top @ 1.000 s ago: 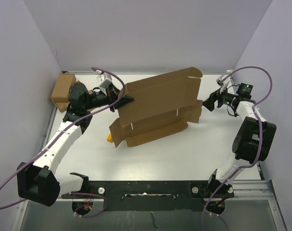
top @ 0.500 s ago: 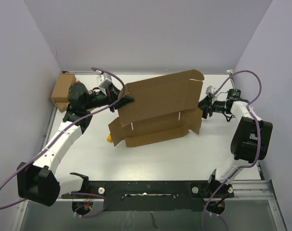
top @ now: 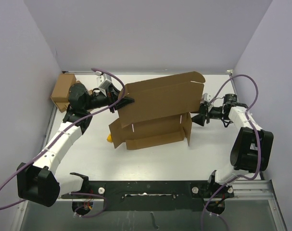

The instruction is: Fold the paper box

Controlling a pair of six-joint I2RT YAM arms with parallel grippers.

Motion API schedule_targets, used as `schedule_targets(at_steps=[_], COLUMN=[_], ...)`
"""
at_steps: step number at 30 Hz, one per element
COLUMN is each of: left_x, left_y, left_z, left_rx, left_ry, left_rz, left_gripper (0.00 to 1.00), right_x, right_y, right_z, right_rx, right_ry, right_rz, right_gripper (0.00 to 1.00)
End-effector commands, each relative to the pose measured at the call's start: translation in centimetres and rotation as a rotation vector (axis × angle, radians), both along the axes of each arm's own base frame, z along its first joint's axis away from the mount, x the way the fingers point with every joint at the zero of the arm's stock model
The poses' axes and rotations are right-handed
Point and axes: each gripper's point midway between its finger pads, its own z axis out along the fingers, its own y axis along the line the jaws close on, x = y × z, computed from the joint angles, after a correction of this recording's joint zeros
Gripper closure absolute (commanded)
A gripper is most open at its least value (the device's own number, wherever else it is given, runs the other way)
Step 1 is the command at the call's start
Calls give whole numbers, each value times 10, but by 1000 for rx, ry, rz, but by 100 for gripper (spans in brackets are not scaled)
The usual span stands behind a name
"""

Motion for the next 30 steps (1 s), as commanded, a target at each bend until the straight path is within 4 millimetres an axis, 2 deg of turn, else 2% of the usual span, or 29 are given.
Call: schedule_targets(at_steps=[1, 10, 14, 19, 24, 30], left_x=[-15, -18, -19, -22, -26, -38], left_y=[2, 2, 1, 0, -1, 0], left_z=[19, 18, 19, 17, 16, 19], left_rx=[-24, -28, -35, -35, -37, -57], left_ry=[-80, -79, -80, -76, -79, -83], left_rz=[-18, -20, -28, -39, -58, -93], left_gripper=[100, 100, 100, 100, 100, 100], right_x=[-15, -32, -21, -17, -10, -1], right_y=[11, 18, 19, 25, 29, 27], right_z=[8, 6, -1, -9, -22, -24], right_rx=[20, 39, 21, 18, -14, -46], right_ry=[4, 51, 31, 37, 40, -55], right_rz=[21, 7, -47, -68, -103, -176], right_gripper=[53, 47, 48, 46, 51, 50])
